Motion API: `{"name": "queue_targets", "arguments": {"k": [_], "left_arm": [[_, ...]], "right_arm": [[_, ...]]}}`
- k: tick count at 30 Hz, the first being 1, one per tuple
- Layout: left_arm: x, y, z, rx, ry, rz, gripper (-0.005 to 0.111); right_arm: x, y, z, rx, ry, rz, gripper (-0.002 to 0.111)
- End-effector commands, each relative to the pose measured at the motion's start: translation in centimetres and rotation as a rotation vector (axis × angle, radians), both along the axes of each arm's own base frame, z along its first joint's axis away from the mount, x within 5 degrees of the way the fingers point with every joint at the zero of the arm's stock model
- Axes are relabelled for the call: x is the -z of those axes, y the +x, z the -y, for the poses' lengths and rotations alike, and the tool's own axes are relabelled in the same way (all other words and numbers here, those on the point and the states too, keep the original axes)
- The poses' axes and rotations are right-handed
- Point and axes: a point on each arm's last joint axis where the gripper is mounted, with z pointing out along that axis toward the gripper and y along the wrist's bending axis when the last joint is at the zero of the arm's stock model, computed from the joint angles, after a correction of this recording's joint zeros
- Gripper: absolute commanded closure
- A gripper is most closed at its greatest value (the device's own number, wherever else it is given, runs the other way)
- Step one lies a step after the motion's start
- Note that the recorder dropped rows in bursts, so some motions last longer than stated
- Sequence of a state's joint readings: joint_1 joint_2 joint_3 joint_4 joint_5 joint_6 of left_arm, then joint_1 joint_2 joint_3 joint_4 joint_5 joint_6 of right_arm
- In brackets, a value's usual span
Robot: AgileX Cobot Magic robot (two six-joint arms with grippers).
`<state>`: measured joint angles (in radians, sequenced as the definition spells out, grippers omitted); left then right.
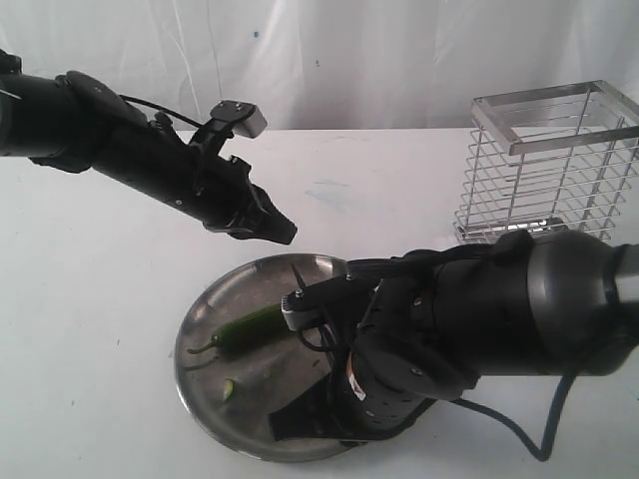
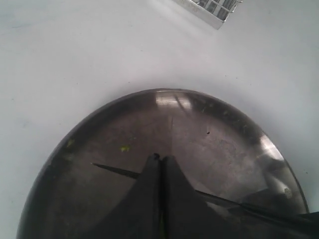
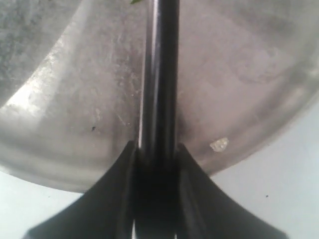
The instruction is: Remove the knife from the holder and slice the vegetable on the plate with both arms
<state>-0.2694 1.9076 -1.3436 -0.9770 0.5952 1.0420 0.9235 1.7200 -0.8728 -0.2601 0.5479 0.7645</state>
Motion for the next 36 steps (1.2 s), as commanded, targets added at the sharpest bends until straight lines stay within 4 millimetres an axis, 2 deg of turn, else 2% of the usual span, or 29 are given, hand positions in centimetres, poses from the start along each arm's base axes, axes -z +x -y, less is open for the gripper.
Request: {"name": "queue_targets", "arguments": {"k": [1, 5, 18, 29, 36], "left_arm": [[1.5, 0.0, 0.4, 0.015, -0.023, -0.062, 0.107], [2.8, 0.3, 0.6, -0.002, -0.05, -0.106, 0.107], [2.7, 0.3, 1.2, 0.034, -0.136, -0.096, 0.107], [7.4, 0.5, 1.1, 0.07, -0.056, -0.191, 0.107], [8.7, 0.4, 0.9, 0.073, -0.022, -0.228, 0.107]], "right_arm": [[0.0, 0.2, 0.1, -0.004, -0.005, 0.001, 0.108], [0.2, 0.2, 0.1, -0.003, -0.011, -0.003, 0.108], [0.2, 0.3, -0.1, -0.007, 0.004, 0.005, 0.108], [0.2, 0.3, -0.1, -0.007, 0.004, 0.005, 0.108], [0.2, 0.3, -0.1, -0.006, 0.003, 0.004, 0.108]]}}
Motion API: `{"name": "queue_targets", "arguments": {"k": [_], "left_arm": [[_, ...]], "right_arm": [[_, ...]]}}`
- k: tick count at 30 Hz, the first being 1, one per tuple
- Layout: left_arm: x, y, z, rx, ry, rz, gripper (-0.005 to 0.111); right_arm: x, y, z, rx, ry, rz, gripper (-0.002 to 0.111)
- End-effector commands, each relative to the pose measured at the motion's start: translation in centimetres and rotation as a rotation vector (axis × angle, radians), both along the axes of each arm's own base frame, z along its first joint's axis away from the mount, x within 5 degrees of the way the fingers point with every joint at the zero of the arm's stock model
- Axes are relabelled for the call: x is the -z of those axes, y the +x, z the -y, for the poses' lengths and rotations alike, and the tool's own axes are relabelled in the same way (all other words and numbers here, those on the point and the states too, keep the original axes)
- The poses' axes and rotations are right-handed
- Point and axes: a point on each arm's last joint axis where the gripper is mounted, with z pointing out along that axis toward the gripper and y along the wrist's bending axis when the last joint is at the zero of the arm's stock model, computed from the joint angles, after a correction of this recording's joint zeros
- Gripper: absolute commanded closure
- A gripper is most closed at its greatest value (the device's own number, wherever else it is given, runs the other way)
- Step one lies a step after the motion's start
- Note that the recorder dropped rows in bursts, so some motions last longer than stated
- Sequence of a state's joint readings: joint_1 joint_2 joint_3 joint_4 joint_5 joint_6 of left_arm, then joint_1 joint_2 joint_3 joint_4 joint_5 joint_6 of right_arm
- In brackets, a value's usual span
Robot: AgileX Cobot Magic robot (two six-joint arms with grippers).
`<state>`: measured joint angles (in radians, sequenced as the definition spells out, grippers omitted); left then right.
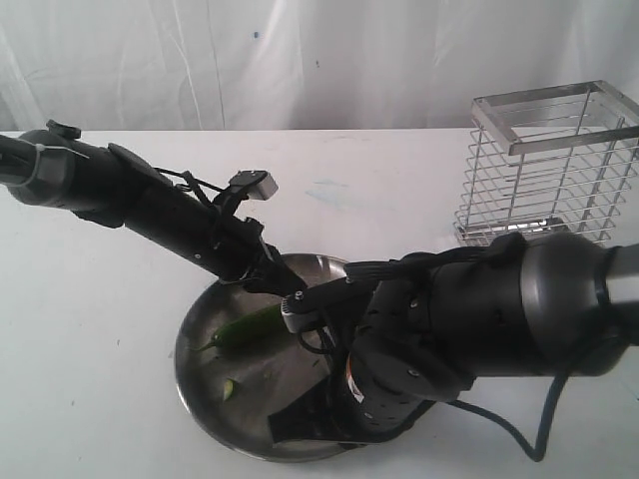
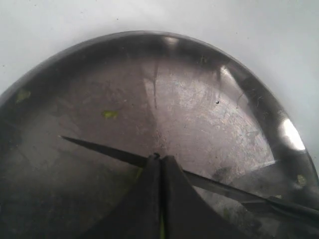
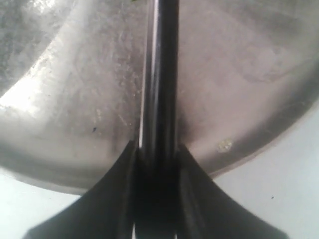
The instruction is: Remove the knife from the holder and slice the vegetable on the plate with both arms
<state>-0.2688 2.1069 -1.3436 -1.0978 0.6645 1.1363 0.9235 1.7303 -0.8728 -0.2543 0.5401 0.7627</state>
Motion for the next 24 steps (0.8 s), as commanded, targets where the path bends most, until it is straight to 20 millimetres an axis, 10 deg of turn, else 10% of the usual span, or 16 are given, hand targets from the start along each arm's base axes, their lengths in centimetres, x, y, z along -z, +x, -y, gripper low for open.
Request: {"name": "queue_targets", "arguments": {"k": [1, 18, 24], "left_arm": [[1.2, -0.4, 0.0, 0.032, 0.025, -0.042, 0.107], [1.5, -0.3, -0.1, 0.007, 0.034, -0.065, 0.107], [-1.3, -0.1, -0.3, -0.023, -0.001, 0.01, 0.107]], "right_arm": [[-0.1, 0.3, 0.0, -0.007, 0.002, 0.01, 0.108], [0.0, -0.2, 0.0, -0.052, -0.001, -0.036, 0.108], [0.0, -0.2, 0.0, -0.052, -0.002, -0.037, 0.108]]}}
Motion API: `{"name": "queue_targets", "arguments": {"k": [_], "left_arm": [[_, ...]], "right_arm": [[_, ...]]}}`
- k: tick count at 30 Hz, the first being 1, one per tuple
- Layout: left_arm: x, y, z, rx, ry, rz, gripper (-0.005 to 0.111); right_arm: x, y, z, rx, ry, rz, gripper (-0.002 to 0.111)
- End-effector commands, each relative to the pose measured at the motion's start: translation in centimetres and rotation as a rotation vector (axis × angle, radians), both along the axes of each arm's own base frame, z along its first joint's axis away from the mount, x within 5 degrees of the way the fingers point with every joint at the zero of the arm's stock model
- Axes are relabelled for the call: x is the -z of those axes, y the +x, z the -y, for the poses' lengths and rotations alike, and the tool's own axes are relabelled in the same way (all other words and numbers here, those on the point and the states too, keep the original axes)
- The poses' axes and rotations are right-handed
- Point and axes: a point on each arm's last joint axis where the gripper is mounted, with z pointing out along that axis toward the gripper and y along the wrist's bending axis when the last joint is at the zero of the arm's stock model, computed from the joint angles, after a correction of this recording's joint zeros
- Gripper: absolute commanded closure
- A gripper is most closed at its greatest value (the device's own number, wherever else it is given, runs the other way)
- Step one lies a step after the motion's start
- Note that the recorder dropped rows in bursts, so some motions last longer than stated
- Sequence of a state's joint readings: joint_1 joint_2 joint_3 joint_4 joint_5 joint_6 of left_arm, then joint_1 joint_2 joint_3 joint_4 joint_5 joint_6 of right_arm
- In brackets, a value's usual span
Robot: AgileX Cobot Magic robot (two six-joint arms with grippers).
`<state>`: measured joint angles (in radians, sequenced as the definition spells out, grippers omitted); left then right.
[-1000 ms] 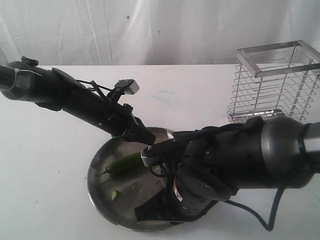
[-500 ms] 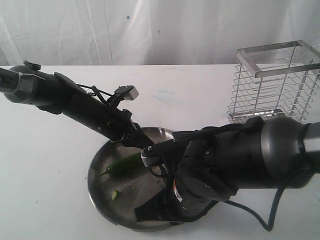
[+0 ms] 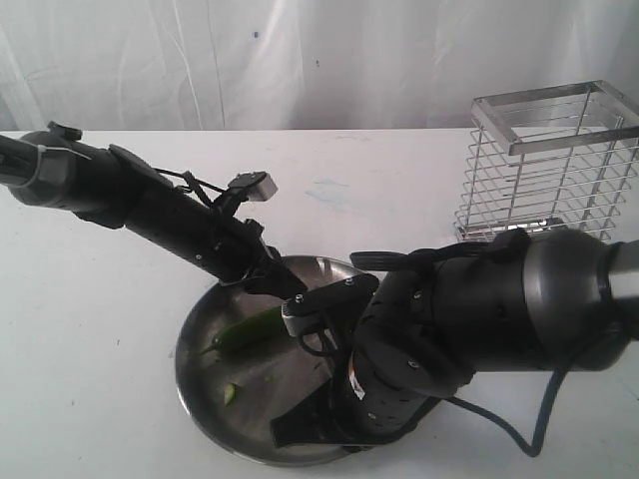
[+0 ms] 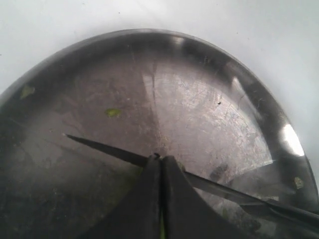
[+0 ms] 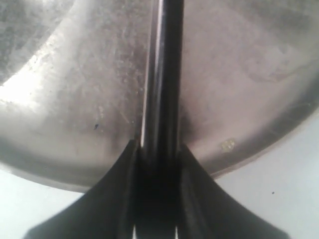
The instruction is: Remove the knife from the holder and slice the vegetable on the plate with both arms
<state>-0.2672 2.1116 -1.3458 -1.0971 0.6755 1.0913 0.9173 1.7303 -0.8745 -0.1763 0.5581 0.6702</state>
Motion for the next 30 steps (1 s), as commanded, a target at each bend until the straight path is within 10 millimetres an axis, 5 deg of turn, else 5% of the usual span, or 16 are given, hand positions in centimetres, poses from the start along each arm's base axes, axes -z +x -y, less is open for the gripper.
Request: {"name": "queue_targets", "arguments": {"k": [1, 6, 16, 30], "left_arm": [[-2.1, 0.0, -0.4, -0.007, 0.006, 0.07, 0.107], [-4.3, 0.0, -0.3, -0.042, -0.044, 0.118, 0.107], [2.4, -0.2, -0.8, 0.02, 0.104, -0.042, 0.107], [2.5, -0.6, -0.8, 0.054, 0.102, -0.078, 0.107]], "right_arm": [[-0.1, 0.0, -0.1, -0.026, 0.001, 0.003, 0.108], [-0.1, 0.0, -0.1, -0.025, 0.0, 0.001, 0.108], [0.0, 0.0, 0.0, -0.025, -0.001, -0.001, 0.108], [0.9, -1.1, 1.0, -0.098, -0.146, -0.137, 0.108]]}}
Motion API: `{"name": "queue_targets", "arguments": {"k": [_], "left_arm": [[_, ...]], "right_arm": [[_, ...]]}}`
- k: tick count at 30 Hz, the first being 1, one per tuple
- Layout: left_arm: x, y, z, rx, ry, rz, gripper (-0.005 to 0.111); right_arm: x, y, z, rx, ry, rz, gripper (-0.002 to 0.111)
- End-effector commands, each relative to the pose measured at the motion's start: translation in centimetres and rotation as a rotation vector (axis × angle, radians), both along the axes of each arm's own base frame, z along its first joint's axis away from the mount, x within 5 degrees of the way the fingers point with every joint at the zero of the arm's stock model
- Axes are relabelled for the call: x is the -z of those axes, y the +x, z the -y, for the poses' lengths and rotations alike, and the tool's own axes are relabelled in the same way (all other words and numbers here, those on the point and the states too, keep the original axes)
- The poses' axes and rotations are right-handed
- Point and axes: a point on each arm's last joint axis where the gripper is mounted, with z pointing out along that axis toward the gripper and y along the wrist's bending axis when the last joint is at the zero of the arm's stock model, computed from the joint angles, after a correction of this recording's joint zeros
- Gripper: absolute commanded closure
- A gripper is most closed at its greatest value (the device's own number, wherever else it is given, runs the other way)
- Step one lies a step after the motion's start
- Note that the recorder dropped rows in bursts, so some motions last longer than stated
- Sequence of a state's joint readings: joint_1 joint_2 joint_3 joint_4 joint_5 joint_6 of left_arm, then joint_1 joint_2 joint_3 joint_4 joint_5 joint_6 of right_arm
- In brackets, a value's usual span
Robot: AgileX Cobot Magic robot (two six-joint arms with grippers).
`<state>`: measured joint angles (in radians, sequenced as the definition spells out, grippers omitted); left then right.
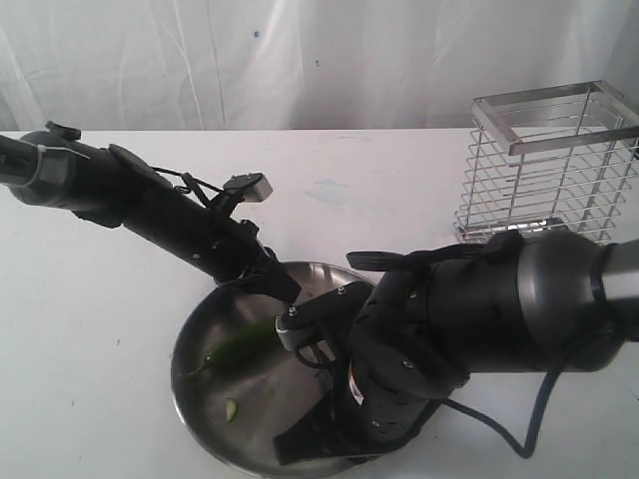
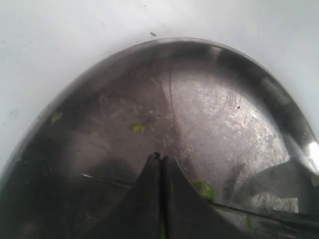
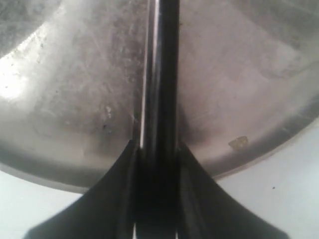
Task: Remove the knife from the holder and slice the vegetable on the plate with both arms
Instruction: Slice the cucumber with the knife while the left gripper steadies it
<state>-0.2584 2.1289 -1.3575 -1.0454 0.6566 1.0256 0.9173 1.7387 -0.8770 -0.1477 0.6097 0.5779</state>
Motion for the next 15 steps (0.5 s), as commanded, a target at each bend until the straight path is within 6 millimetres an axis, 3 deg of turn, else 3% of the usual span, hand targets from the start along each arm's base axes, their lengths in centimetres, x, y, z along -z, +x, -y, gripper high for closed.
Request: {"name": "queue_targets", "arguments": {"k": [1, 6, 10, 15], "left_arm": [[1.8, -1.1, -0.3, 0.095, 0.058, -0.053, 0.107], [1.6, -1.5, -0.1, 0.129, 0.035, -0.084, 0.107], [1.5, -1.6, 0.0, 0.126, 0.02, -0.091, 0.107], [1.6, -1.3, 0.0, 0.107, 0.028, -0.077, 0.107]], "right_arm": [[0.6, -0.8, 0.7, -0.034, -0.084, -0.095, 0.108], [1.9, -0.8, 0.6, -0.073, -0.118, -0.121, 0.108], [2.5, 1.4, 0.3, -0.024, -0.085, -0.101, 0.108], [2.6, 2.4, 0.2, -0.028, -0.083, -0.097, 0.108]]}}
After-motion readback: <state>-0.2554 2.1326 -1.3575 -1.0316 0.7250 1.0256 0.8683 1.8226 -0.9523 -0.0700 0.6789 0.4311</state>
